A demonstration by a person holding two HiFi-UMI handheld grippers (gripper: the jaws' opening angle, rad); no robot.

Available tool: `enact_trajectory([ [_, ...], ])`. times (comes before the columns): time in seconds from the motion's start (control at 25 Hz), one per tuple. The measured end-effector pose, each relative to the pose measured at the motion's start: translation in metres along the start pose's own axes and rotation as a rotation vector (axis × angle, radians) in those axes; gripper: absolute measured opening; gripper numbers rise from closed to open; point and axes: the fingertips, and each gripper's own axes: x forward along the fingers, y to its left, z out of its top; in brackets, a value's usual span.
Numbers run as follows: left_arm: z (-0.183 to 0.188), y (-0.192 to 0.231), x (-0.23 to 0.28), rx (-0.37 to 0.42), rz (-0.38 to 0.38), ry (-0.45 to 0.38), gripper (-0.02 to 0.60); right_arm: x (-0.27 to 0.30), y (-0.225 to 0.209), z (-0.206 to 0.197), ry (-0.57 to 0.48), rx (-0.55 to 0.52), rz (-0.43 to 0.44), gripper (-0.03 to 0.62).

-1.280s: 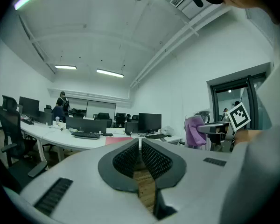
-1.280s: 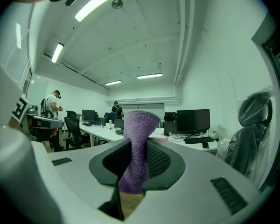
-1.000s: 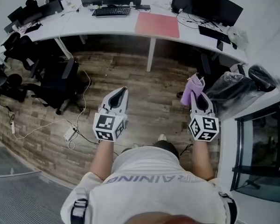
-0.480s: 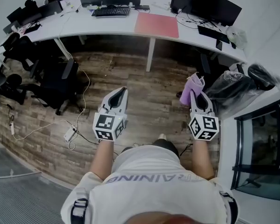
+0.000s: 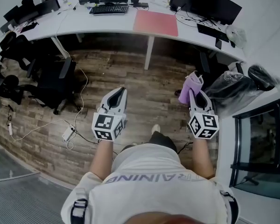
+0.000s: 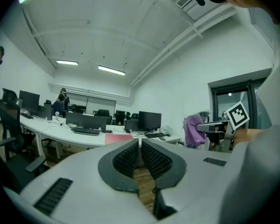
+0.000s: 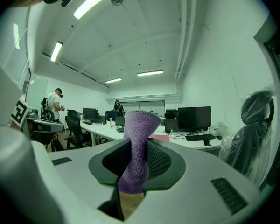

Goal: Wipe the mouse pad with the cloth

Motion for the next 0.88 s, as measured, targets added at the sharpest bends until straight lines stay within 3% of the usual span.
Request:
enact_trajectory([
  [0.44, 0.010, 0.024, 0.060, 0.024, 0.007, 0.036, 0.032, 0.077, -0.019, 0.000, 0.017, 0.043, 0.036, 0.103],
  [0.88, 0.038, 0.041, 0.171, 0.046, 0.044, 0.050, 0.032, 0.181, -0.082, 0.012, 0.025, 0.069, 0.086, 0.103],
])
